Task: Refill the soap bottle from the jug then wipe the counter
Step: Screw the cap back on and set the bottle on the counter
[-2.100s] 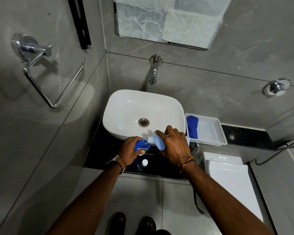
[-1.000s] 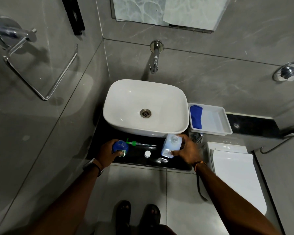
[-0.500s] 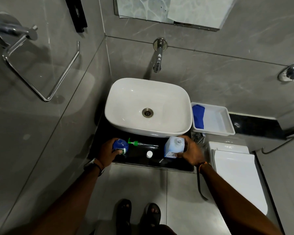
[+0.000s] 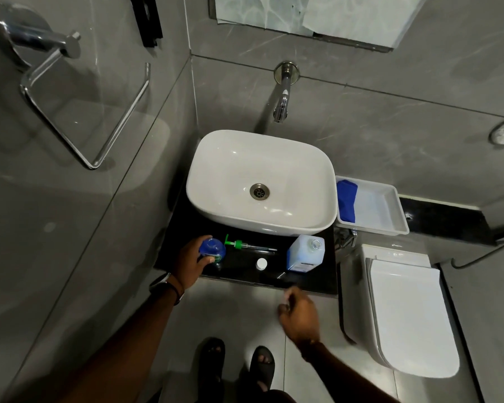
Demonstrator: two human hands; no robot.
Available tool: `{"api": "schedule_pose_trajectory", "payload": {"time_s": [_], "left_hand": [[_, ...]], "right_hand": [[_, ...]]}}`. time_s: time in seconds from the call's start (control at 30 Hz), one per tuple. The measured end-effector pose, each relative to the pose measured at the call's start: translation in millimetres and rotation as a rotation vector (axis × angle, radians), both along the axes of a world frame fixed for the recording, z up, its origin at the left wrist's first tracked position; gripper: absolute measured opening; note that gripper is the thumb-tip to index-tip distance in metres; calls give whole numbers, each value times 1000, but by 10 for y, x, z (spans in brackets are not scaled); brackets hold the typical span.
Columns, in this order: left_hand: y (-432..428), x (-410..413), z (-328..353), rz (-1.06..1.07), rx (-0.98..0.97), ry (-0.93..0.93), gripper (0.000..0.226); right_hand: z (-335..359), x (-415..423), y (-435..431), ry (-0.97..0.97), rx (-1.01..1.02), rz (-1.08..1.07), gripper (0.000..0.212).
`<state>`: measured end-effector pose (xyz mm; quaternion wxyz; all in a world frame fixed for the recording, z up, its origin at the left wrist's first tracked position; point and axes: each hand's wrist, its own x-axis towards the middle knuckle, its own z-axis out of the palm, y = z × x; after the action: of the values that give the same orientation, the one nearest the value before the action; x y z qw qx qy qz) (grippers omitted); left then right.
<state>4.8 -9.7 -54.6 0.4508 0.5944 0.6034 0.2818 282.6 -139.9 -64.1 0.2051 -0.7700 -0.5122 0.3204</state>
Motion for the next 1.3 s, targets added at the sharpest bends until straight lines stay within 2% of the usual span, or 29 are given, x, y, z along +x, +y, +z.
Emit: {"api": "schedule_pose_trajectory", "payload": {"time_s": [0.1, 0.17, 0.27, 0.33, 0.43, 0.53, 0.63, 0.77, 0.87, 0.93, 0.97, 1.07, 1.1, 1.2, 1.3], "left_hand": [[6, -3, -26, 9, 2, -3, 60], [17, -4, -44, 11, 8, -2, 60], [44, -15, -62, 2, 13, 4, 59], [58, -19, -72, -4, 13, 7, 59], [63, -37, -94, -7, 11, 13, 59], [58, -55, -122, -25, 14, 24, 60], [59, -73, -140, -45, 20, 36, 60], [69, -81, -141, -49, 26, 39, 58], [65, -82, -132, -45, 29, 21, 55], [57, -82, -113, -40, 26, 14, 54], [54, -79, -103, -37, 23, 10, 53], [44, -68, -54, -28, 14, 8, 51], [38, -64, -41, -28, 12, 9, 51], [27, -57, -20, -26, 14, 15, 51], [31, -57, -15, -28, 48, 48, 49]], "right_hand": [[-1, -349, 248, -60, 56, 298, 13], [47, -566, 572, -90, 121, 412, 23], [89, -817, 1070, -233, 160, 557, 38], [100, -892, 1325, -365, 100, 602, 47], [30, -932, 1558, -563, 1, 664, 44], [-59, -925, 1662, -595, -52, 693, 43], [-73, -914, 1713, -599, -19, 717, 38], [165, -918, 1689, -403, 153, 610, 36], [454, -881, 1569, -228, 372, 453, 50], [637, -851, 1488, -119, 529, 300, 40], [731, -847, 1450, 4, 575, 211, 33], [1046, -909, 1399, 531, 574, 10, 24], [1113, -929, 1399, 629, 580, -23, 23], [1208, -963, 1398, 713, 553, -11, 25], [1162, -1024, 1368, 653, 512, 108, 29]]}}
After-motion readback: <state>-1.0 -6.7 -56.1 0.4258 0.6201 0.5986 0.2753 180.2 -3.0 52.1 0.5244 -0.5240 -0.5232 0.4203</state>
